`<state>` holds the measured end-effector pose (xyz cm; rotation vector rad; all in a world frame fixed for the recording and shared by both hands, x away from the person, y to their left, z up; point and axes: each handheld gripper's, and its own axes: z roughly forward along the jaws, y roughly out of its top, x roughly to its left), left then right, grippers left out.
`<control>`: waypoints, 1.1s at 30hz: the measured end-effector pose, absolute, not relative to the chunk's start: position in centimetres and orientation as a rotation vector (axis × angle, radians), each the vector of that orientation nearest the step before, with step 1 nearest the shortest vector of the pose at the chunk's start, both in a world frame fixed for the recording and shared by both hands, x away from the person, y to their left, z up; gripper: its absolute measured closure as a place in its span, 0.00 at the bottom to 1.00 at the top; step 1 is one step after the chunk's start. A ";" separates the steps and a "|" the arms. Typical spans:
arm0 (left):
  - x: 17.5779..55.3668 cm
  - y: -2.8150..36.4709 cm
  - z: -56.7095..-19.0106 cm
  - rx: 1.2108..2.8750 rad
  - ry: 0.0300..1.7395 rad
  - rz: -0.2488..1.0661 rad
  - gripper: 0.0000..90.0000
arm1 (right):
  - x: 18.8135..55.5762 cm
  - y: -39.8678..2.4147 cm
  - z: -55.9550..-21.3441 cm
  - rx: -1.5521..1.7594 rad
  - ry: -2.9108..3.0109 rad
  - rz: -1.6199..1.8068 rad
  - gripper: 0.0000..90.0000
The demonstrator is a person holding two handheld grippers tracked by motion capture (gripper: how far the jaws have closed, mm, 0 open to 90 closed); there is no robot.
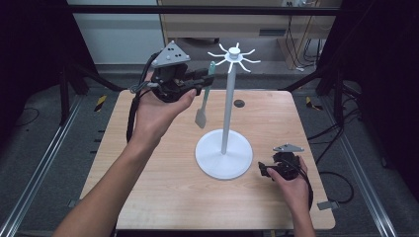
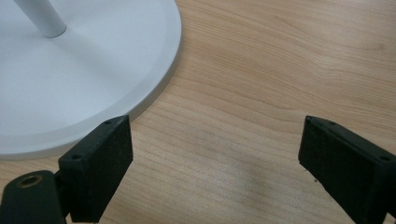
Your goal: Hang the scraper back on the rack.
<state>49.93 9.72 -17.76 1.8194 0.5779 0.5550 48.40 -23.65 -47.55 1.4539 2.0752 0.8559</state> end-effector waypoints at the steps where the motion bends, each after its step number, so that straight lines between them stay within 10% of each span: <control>1: 50.0 9.7 -17.8 1.820 0.579 0.553 0.82 | 48.4 -23.7 -47.5 1.453 2.075 0.856 0.12; 33: 50.2 9.3 -18.2 1.826 0.571 0.562 0.81 | 48.4 -23.6 -47.5 1.456 2.079 0.862 0.11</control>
